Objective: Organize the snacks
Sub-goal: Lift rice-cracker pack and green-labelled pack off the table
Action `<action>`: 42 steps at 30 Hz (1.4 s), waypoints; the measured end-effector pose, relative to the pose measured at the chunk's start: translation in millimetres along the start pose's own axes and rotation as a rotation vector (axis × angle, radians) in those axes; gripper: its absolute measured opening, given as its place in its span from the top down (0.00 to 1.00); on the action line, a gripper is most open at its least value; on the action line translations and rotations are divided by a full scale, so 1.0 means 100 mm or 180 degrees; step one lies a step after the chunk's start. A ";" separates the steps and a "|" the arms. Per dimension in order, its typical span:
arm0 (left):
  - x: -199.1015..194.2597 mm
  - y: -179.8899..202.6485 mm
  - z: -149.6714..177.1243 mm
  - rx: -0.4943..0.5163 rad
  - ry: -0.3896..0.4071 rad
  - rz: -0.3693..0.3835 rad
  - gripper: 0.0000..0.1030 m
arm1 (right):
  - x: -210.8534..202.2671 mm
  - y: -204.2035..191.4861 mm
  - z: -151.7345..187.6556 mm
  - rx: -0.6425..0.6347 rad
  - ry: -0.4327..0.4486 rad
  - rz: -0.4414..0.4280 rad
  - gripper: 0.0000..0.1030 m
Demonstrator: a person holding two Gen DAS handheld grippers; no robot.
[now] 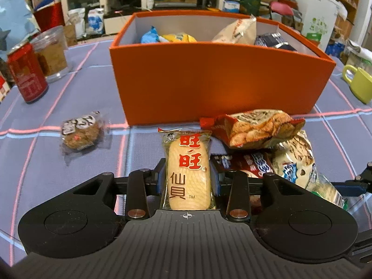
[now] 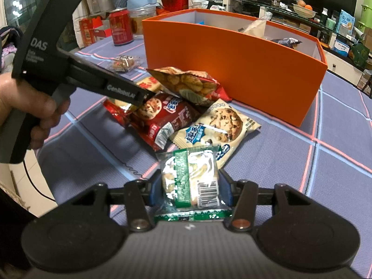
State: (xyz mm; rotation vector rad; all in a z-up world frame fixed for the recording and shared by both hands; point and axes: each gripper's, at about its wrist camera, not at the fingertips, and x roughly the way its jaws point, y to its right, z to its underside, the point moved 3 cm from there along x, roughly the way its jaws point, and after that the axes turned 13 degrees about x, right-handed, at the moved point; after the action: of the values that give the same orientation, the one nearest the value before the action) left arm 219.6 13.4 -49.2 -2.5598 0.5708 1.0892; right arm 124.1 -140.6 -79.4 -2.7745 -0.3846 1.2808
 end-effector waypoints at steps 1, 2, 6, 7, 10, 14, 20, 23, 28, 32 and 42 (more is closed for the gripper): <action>-0.03 -0.01 -0.01 -0.0015 0.0021 -0.0016 0.92 | -0.01 0.00 0.00 -0.0004 0.0002 0.0010 0.49; -0.06 -0.03 -0.02 -0.0041 0.0044 -0.0016 0.92 | -0.01 0.01 0.00 -0.0005 0.0006 0.0013 0.49; -0.15 -0.06 -0.04 -0.0089 0.0117 -0.0027 0.92 | -0.11 0.03 -0.03 0.0032 0.0082 -0.0015 0.50; -0.17 -0.06 -0.05 -0.0092 0.0131 -0.0030 0.92 | -0.15 0.03 -0.04 0.0039 0.0118 -0.0015 0.50; -0.28 -0.04 -0.07 -0.0087 0.0203 -0.0044 0.92 | -0.26 0.03 -0.07 0.0031 0.0229 0.0025 0.50; -0.50 -0.06 -0.10 -0.0114 0.0360 -0.0081 0.92 | -0.34 0.05 -0.10 0.0014 0.0364 0.0123 0.49; -0.65 -0.07 -0.14 -0.0097 0.0484 -0.0246 0.92 | -0.40 0.09 -0.16 0.0062 0.0504 0.0206 0.49; -0.67 -0.06 -0.17 -0.0044 0.0494 -0.0277 0.92 | -0.39 0.09 -0.17 0.0055 0.0543 0.0282 0.49; -0.67 -0.06 -0.18 -0.0061 0.0461 -0.0299 0.92 | -0.42 0.14 -0.21 0.0143 0.0603 0.0373 0.49; -0.65 -0.06 -0.18 -0.0074 0.0434 -0.0325 0.92 | -0.40 0.16 -0.21 0.0168 0.0571 0.0393 0.49; -0.61 -0.10 -0.14 -0.0099 0.0334 -0.0486 0.92 | -0.39 0.16 -0.19 0.0158 0.0518 0.0375 0.49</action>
State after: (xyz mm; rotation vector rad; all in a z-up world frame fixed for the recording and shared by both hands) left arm 194.6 30.9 6.4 -2.6500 0.3780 0.9241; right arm 117.2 -164.4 -41.2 -2.8700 -0.1791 1.0585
